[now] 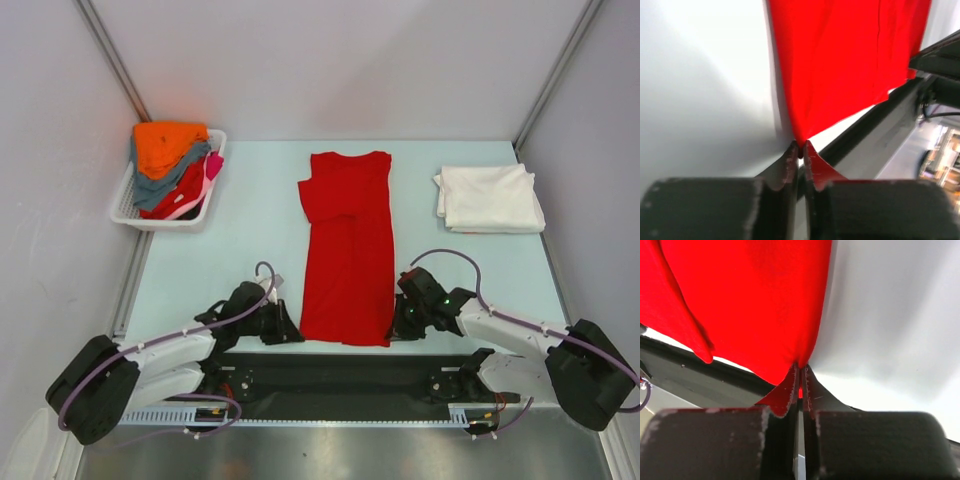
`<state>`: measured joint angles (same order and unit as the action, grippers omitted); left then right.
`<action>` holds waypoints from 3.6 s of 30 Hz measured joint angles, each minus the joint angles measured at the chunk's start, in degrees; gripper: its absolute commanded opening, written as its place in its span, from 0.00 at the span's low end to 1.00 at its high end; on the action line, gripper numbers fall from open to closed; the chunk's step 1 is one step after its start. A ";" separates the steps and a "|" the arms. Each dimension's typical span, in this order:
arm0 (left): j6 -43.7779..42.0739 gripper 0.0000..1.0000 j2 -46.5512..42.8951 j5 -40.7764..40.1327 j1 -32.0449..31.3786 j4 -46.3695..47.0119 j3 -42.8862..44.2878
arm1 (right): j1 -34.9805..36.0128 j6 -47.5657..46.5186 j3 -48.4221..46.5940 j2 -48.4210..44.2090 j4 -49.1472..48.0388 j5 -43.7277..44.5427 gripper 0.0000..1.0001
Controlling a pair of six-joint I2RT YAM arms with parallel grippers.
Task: Fold and stack the t-shirts
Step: Fold the tshirt
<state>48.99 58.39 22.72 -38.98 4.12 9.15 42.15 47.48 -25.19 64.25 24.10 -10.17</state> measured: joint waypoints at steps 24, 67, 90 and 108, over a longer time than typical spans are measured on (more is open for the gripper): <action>-1.18 0.00 16.46 4.61 13.68 -2.16 26.45 | -25.14 -11.30 -23.45 14.10 0.42 -7.82 0.00; -8.96 0.61 42.69 0.61 19.80 -2.73 43.89 | -29.62 -15.19 -32.28 30.29 -8.35 -4.68 0.48; -10.58 0.16 42.66 0.39 16.90 1.14 40.59 | -26.38 -16.17 -26.73 32.06 -12.26 -3.89 0.00; -12.02 0.40 39.06 -0.15 16.85 1.42 35.39 | -26.91 -16.24 -21.59 25.16 -12.00 -5.81 0.52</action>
<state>36.97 97.45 22.57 -22.13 5.54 44.53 15.25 31.24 -46.78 89.41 12.10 -15.99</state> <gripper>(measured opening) 0.228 0.318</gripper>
